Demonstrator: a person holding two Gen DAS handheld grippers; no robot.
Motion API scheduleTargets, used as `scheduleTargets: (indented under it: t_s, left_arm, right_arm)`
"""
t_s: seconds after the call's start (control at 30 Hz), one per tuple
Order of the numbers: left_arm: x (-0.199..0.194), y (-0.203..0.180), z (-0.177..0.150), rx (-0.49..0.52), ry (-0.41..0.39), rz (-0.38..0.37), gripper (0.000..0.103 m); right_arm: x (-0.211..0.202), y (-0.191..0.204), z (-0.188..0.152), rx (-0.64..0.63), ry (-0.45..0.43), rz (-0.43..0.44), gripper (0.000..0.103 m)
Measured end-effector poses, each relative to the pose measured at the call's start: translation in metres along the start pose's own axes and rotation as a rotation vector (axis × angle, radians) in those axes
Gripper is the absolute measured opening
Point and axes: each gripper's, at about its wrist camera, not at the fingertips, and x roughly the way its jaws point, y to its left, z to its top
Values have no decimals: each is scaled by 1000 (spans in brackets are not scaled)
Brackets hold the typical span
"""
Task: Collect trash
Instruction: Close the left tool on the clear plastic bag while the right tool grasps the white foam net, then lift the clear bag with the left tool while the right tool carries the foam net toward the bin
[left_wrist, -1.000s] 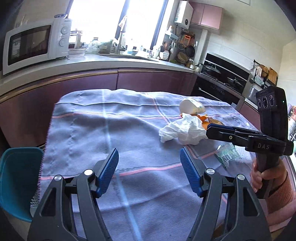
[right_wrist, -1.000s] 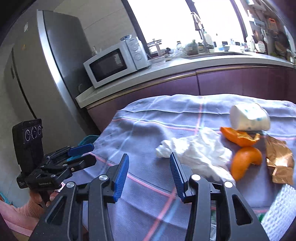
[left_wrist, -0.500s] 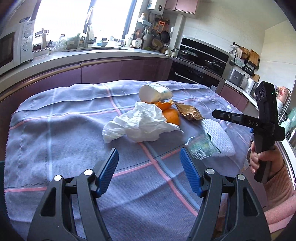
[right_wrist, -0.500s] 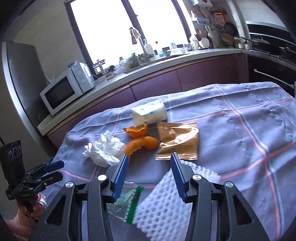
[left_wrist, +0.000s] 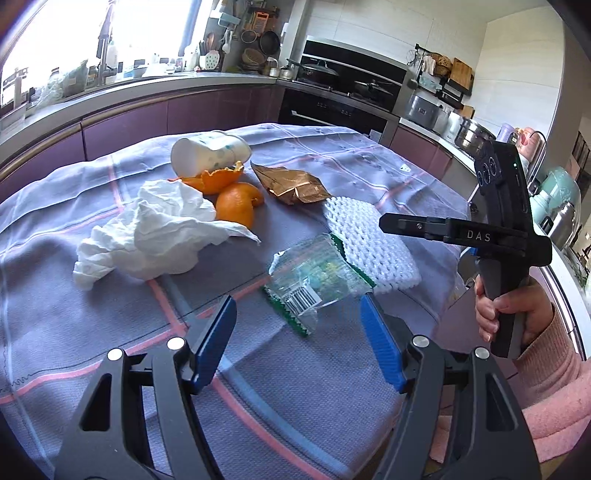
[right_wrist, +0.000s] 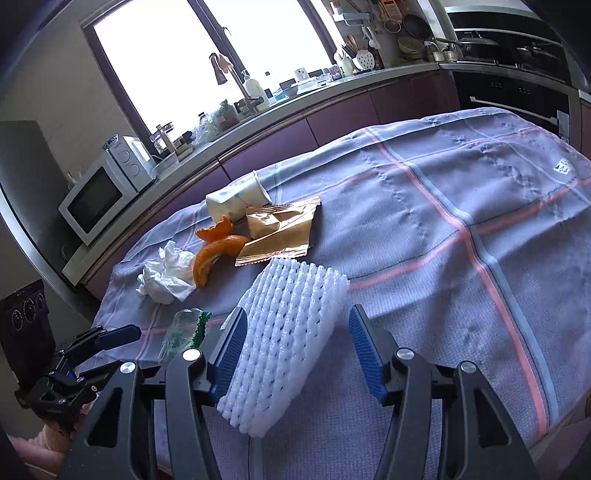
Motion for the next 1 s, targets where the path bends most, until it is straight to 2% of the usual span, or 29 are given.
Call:
scheduleTargets:
  t_s: [0.13, 0.3, 0.37, 0.53, 0.6, 0.8, 1.0]
  left_arm:
    - [15, -8, 5, 6, 34, -5, 68]
    - [32, -11, 9, 17, 88, 21, 59]
    - [39, -11, 10, 19, 112, 28, 51]
    - [42, -7, 10, -3, 121, 7, 32]
    - [42, -4, 10, -20, 122, -1, 31]
    - [32, -3, 7, -26, 102, 0, 31]
    - [10, 1, 5, -35, 61, 7, 31]
  right_arm:
    - [3, 2, -4, 3, 13, 23, 55]
    - [7, 2, -8, 11, 24, 36, 55]
    - [8, 2, -9, 16, 28, 48, 54]
    - [7, -4, -10, 37, 34, 68, 42]
    - [6, -6, -11, 44, 36, 74, 33]
    - [0, -5, -10, 49, 20, 92, 19]
    - [-11, 5, -3, 22, -11, 111, 15]
